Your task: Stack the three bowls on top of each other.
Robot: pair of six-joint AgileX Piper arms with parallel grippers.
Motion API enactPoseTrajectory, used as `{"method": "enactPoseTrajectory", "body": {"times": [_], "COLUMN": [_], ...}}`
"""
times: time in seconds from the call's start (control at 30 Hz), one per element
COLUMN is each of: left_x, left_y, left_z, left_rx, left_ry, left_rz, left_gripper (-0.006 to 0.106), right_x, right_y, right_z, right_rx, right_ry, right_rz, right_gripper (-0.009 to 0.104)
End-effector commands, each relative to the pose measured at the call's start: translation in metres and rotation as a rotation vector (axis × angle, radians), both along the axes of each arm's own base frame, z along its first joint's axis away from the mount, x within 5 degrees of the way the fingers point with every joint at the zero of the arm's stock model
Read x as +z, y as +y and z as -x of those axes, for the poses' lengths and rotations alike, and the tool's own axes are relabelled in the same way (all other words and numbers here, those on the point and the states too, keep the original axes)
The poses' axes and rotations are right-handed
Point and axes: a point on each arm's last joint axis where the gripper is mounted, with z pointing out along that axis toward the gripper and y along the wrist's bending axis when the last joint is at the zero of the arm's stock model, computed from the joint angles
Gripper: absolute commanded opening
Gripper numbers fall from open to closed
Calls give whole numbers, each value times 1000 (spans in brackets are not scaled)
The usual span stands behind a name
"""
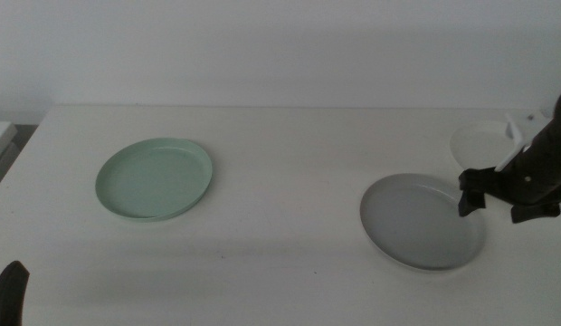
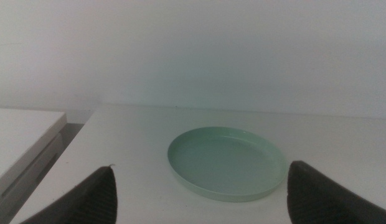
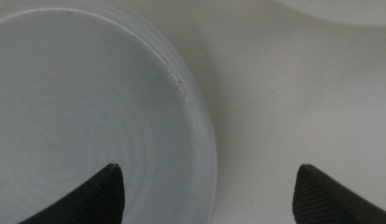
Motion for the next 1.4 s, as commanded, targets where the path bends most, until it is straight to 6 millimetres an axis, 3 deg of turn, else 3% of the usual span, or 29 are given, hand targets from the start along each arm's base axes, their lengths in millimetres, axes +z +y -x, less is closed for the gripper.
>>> {"method": "enactPoseTrajectory", "body": {"times": [0.0,0.17,0.33,0.57,0.77,0.9,1.07,1.23,1.37], "left_x": [1,1,1,1,1,1,1,1,1], "left_y": [0,0,0,0,0,0,0,0,0], "left_z": [0,0,0,0,0,0,0,0,0], "left_rx": [-5,-5,-5,-5,-5,-5,-5,-5,-5], "left_ry": [-16,-16,-16,-16,-16,-16,-16,-16,-16], "left_rz": [4,4,4,4,4,4,4,4,4], "left_gripper": [94,94,94,94,94,94,94,94,94], "right_x": [-9,-31,-43,-45,-46,-41,-8,30,39], "right_y": [0,1,1,1,1,1,23,70,107], "right_z": [-6,-12,-14,-13,-11,-9,-12,-25,-33], "right_rx": [-2,-9,-12,-11,-8,-23,-11,69,124], "right_ry": [18,46,70,85,104,116,26,-38,-77], "right_rz": [2,2,2,2,4,-3,-31,-61,-83], "right_gripper": [91,78,52,30,-3,-2,-2,-2,-2]}}
